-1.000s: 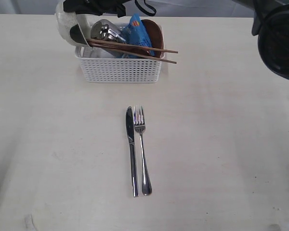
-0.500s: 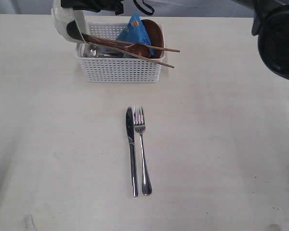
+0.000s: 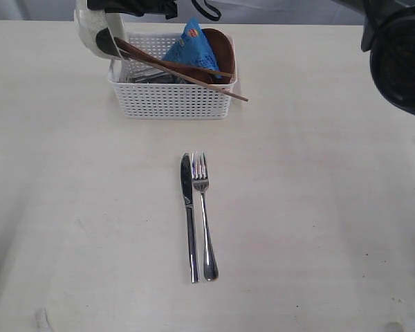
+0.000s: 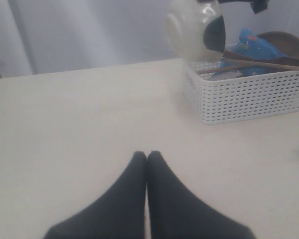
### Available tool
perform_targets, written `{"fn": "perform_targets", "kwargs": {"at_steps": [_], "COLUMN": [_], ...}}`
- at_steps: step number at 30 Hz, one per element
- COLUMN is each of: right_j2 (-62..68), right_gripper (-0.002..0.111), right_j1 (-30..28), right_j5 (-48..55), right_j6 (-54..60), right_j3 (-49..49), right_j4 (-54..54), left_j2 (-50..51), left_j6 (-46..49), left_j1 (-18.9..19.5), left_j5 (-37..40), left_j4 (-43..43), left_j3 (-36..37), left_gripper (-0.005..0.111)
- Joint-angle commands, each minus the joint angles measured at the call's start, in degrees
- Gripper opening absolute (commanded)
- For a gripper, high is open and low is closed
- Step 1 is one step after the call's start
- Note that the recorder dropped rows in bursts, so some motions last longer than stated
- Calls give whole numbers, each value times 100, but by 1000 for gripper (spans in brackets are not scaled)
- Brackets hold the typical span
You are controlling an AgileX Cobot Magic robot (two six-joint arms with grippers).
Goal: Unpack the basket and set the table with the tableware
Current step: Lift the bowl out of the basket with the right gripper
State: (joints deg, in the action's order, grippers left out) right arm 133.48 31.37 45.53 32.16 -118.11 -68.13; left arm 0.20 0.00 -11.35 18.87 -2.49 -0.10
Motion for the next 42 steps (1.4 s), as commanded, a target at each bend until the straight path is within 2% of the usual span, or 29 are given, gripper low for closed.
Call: {"fn": "perform_targets", "kwargs": {"at_steps": [1, 10, 23, 35, 40, 42], "right_j2": [-41, -41, -41, -41, -41, -41], "right_gripper": [0, 0, 0, 0, 0, 0], "right_j1": [33, 8, 75, 75, 75, 75], "right_j5": [-93, -118, -178, -254, -169, -314], "right_j6": [238, 321, 639, 503, 1256, 1269], "right_j3": [-43, -43, -43, -43, -43, -43], "right_j4": [-220, 228, -735, -188, -1238, -1330], "left_j2": [-20, -20, -20, -20, -20, -20], "left_j6": [0, 0, 0, 0, 0, 0], "left_j1": [14, 14, 14, 14, 14, 14], "left_j5": [-17, -17, -17, -17, -17, -17], "left_j4": [-26, -26, -26, -26, -26, -26], "left_j3": [10, 10, 10, 10, 10, 10], "left_gripper": [0, 0, 0, 0, 0, 0]}}
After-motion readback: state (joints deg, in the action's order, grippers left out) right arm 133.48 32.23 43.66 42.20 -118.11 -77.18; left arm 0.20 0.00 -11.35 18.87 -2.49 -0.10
